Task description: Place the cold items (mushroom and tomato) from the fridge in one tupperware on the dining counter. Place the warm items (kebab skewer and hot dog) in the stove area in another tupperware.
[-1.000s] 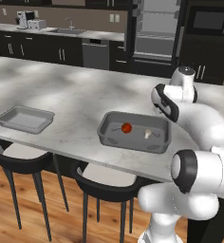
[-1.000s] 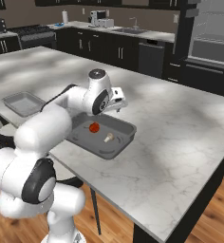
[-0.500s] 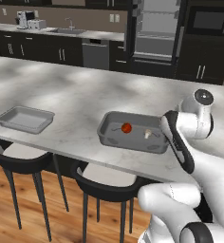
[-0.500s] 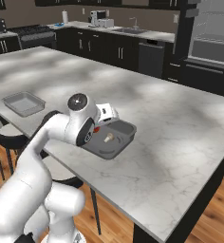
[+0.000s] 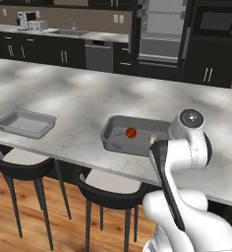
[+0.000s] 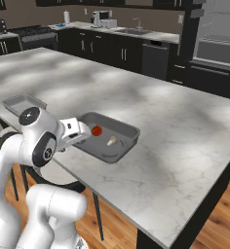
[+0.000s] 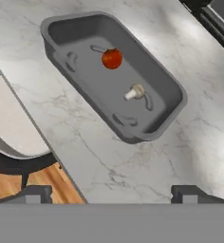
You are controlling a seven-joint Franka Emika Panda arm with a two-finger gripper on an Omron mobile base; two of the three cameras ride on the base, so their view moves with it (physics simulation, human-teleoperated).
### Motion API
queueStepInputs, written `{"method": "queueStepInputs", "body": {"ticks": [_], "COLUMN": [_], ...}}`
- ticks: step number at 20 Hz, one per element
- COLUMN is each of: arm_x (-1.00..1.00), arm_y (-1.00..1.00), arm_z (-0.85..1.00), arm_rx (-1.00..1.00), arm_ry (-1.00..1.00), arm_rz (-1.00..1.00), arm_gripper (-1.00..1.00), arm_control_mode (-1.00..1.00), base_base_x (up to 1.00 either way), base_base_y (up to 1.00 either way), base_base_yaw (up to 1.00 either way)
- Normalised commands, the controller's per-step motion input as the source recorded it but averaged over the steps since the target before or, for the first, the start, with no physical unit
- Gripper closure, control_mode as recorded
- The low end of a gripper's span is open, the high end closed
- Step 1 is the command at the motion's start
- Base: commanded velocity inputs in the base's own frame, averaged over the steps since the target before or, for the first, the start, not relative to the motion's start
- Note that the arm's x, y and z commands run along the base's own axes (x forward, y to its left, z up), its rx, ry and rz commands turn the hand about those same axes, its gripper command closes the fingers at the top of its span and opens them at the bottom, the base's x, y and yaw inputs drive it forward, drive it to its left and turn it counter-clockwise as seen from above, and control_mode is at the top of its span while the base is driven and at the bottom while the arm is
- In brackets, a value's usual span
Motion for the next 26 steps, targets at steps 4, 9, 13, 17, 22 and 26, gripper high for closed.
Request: {"method": "queueStepInputs", "body": {"ticks": [4,9,13,17,22,26], "arm_x": [-0.97,-0.46,0.0,0.0,0.0,0.0], "arm_y": [0.29,0.0,0.0,0.01,0.0,0.0], "arm_z": [0.0,-0.28,-0.32,-0.31,-0.07,0.0], "arm_rx": [0.04,0.01,0.0,0.0,0.0,0.0], "arm_ry": [0.06,0.04,0.0,0.0,0.0,0.0], "arm_rz": [0.03,0.03,0.0,0.0,0.0,0.0], "arm_gripper": [-1.0,-1.0,-1.0,-1.0,-1.0,-1.0], "arm_control_mode": [-1.0,-1.0,-1.0,-1.0,1.0,1.0], "base_base_x": [0.0,0.0,0.0,0.0,-0.16,-0.42], "base_base_y": [0.0,0.0,0.0,0.0,0.05,0.46], "base_base_yaw": [0.0,0.0,0.0,0.0,0.06,0.09]}}
